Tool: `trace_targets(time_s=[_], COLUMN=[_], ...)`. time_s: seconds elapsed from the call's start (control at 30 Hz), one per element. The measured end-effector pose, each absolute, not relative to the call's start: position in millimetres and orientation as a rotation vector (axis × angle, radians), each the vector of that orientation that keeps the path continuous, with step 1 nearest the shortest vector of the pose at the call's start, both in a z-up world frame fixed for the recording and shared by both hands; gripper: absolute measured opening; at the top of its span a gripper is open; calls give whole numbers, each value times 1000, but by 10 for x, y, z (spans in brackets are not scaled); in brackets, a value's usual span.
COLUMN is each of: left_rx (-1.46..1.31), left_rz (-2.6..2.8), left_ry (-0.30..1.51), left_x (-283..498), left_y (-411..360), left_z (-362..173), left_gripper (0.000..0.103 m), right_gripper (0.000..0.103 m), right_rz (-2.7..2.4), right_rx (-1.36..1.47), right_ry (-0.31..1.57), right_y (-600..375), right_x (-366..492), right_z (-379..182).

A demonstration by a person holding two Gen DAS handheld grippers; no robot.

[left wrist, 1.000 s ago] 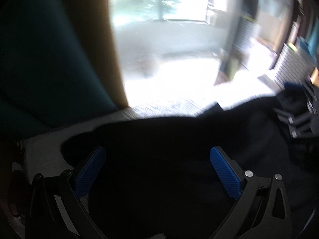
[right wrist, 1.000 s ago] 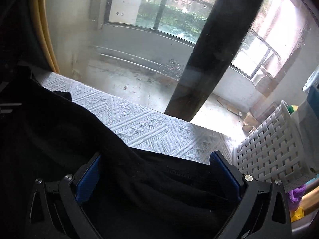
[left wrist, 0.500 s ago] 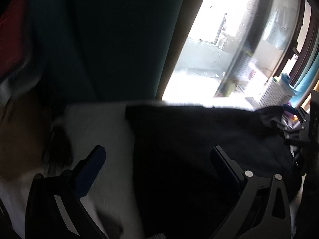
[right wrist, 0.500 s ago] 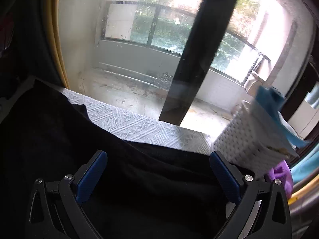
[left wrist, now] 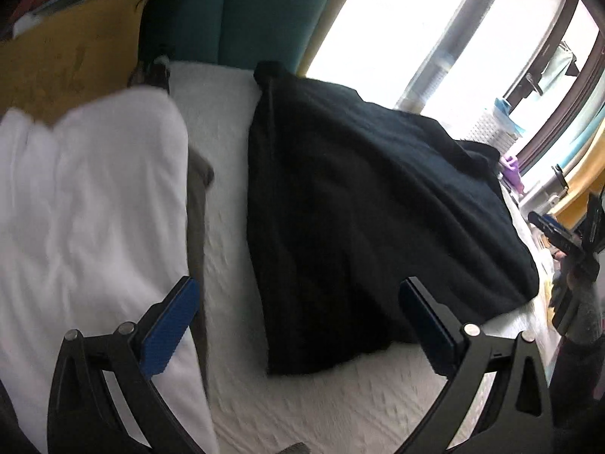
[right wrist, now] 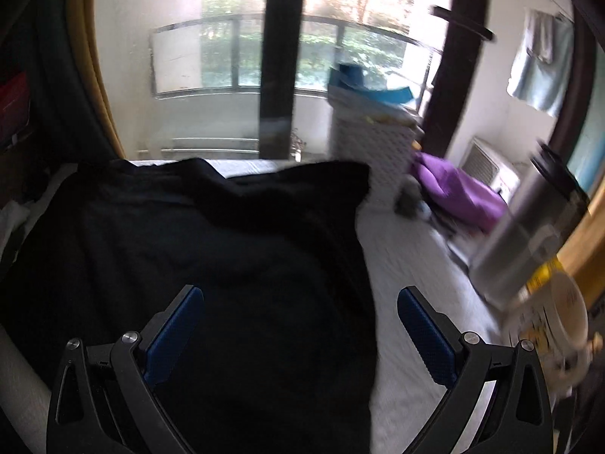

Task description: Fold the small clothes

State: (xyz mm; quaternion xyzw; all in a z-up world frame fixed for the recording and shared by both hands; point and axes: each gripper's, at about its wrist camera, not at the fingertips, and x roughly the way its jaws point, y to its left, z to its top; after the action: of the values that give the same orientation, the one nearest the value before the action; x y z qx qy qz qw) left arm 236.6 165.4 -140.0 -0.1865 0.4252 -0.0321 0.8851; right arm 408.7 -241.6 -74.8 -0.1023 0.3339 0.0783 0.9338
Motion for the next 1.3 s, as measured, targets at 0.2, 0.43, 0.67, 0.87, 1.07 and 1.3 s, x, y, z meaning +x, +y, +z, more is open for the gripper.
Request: trace_targets(time_s=[0.2,0.43,0.67,0.87,1.07,1.3], left_rx=[-264,-233,-210,-233,-244,-159], left_rz=[-61,-34,-42,-107,-137,-182], left_ry=[893,870,839,834,807,766], left_x=[2276,2286,2212,2212,2130,1937], left_y=[1449,1441,1388,1304,1296,1177], left_z=[-1531,-1594,-1605,-1602,-1394,-980], left_gripper=[103,94,74,22,11,10], right_gripper=[103,103,77,47,16,14], right_rz=[84,92,190,258,266,241], right_rx=[-112,54,137,80,-20,-116], right_ry=[724,798,813,808,786,731], right_y=[-2939,-3243,-3216,-2976,-2856,-2891], right_x=[3673,3383,3290,3315,3319,3262], right_z=[-894,-1139,-1328,-1364,-1328,-1001])
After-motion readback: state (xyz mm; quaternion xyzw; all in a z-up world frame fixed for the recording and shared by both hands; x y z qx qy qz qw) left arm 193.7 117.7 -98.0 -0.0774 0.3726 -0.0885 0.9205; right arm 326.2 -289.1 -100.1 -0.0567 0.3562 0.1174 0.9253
